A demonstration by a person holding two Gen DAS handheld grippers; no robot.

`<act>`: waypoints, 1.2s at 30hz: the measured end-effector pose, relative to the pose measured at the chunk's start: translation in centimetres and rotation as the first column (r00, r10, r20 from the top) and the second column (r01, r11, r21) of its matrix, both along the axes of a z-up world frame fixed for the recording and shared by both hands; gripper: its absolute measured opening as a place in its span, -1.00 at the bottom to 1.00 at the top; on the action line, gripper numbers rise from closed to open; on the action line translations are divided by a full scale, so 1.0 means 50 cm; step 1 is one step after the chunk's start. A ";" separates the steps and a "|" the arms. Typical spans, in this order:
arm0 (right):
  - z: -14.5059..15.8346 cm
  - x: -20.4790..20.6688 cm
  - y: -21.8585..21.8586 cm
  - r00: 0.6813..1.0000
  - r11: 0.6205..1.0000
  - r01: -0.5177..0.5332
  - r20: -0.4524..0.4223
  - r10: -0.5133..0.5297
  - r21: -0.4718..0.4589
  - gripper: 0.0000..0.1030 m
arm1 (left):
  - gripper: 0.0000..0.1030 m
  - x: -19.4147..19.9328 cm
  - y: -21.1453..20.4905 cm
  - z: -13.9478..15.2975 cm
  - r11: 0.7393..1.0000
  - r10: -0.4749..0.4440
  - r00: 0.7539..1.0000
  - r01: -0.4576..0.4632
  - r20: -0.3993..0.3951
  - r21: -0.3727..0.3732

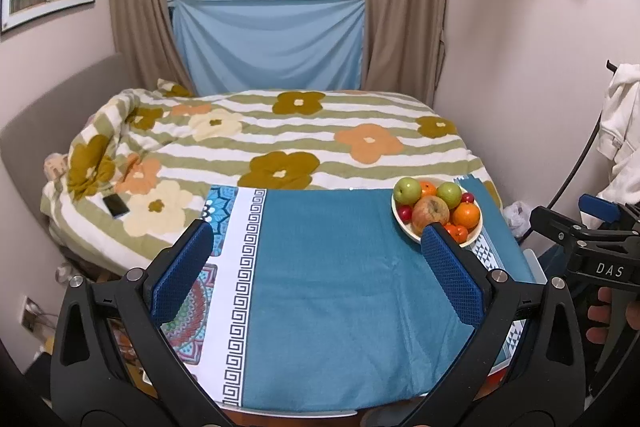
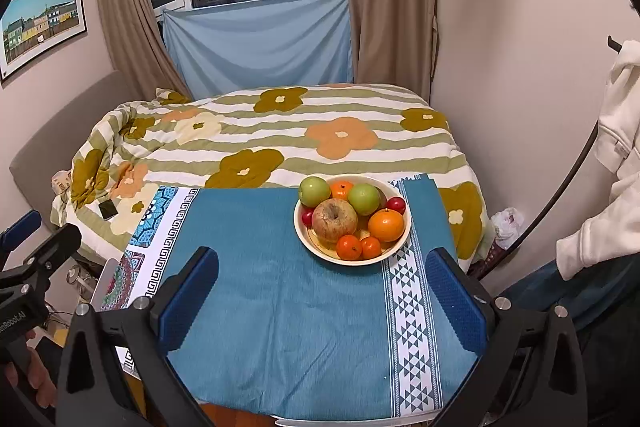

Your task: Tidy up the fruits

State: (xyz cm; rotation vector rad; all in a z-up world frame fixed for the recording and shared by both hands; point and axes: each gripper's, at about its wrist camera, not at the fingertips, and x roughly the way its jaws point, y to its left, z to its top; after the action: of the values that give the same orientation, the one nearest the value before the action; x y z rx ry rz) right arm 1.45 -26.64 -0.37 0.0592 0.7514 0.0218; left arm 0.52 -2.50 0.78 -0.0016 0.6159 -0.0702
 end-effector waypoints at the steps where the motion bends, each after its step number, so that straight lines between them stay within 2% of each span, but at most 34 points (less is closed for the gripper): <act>1: 0.000 0.000 0.000 1.000 1.000 0.000 0.001 0.000 0.000 0.99 | 1.00 0.000 0.000 0.000 1.000 0.000 1.000 0.000 0.000 0.000; 33: 0.014 0.021 -0.013 1.000 1.000 0.018 0.014 -0.018 -0.012 0.99 | 1.00 0.014 -0.006 -0.007 1.000 -0.005 1.000 0.005 -0.011 -0.020; 36: 0.013 0.019 -0.011 1.000 1.000 0.017 0.014 -0.017 -0.012 0.99 | 1.00 0.018 -0.012 -0.010 1.000 0.007 1.000 -0.007 -0.014 -0.002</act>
State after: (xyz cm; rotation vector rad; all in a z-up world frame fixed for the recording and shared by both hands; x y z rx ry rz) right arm 2.41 -27.21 0.29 0.0538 0.7370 0.0015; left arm 1.42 -3.08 0.27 -0.0058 0.6294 -0.0642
